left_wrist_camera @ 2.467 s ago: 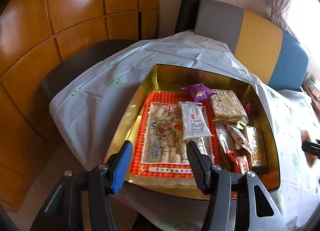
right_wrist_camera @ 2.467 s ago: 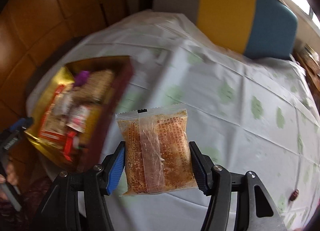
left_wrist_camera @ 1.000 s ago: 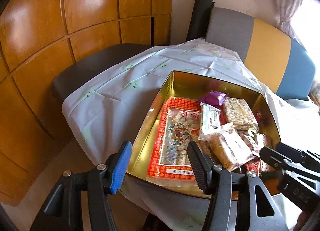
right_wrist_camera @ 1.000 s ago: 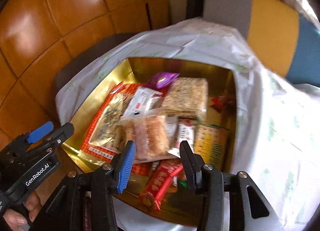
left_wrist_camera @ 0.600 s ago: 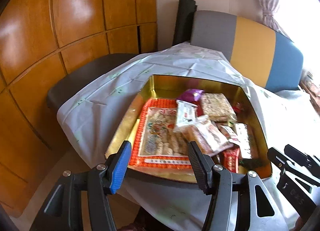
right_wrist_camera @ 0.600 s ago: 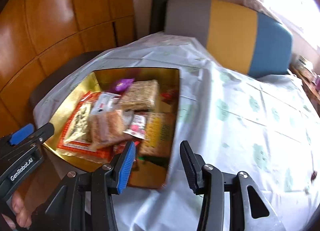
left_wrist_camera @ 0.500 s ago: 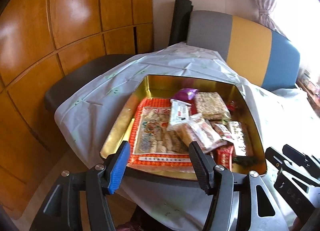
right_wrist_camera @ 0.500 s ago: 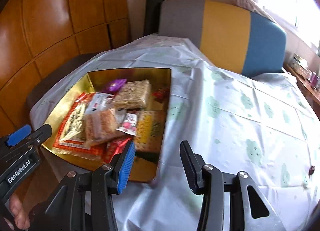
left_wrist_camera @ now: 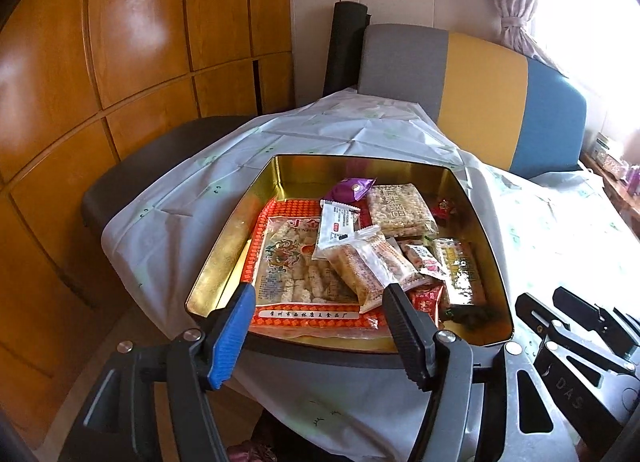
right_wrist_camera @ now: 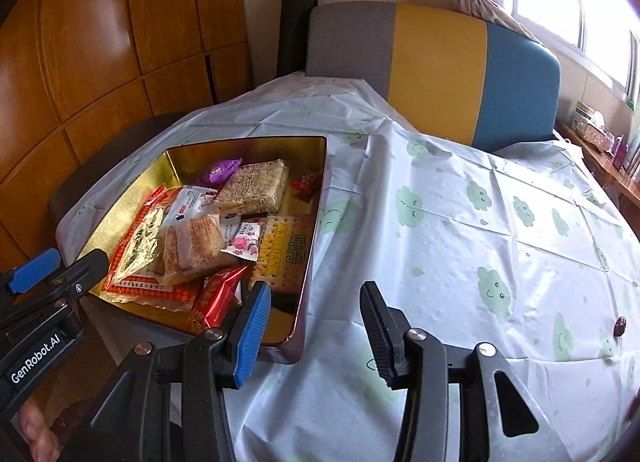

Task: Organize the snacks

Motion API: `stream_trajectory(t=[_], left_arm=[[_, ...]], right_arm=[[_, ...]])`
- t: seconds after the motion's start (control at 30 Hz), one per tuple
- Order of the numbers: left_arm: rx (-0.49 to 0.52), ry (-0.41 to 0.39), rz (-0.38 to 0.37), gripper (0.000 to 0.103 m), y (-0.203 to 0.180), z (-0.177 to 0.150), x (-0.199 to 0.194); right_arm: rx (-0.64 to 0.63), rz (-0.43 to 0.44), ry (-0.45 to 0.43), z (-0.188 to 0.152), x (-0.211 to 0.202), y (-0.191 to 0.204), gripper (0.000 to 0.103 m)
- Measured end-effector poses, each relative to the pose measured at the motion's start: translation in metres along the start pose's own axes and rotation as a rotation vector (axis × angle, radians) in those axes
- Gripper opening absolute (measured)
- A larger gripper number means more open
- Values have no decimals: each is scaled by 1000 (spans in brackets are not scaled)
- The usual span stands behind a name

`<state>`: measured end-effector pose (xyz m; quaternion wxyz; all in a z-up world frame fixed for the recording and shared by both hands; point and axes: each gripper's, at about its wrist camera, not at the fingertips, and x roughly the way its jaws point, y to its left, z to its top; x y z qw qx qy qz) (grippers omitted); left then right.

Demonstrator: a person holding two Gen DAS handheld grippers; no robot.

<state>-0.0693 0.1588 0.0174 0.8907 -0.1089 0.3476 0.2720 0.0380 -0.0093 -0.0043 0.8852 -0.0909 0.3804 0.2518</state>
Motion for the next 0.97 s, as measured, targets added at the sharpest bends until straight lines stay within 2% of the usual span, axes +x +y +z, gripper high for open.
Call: stream_trajectory(t=[0.73, 0.97], left_arm=[[-10, 5, -9, 68, 3, 0, 2], [-8, -24, -19, 68, 4, 1, -2]], right_arm=[[-17, 2, -15, -1, -3, 5, 47], [-6, 8, -3, -4, -1, 1, 47]])
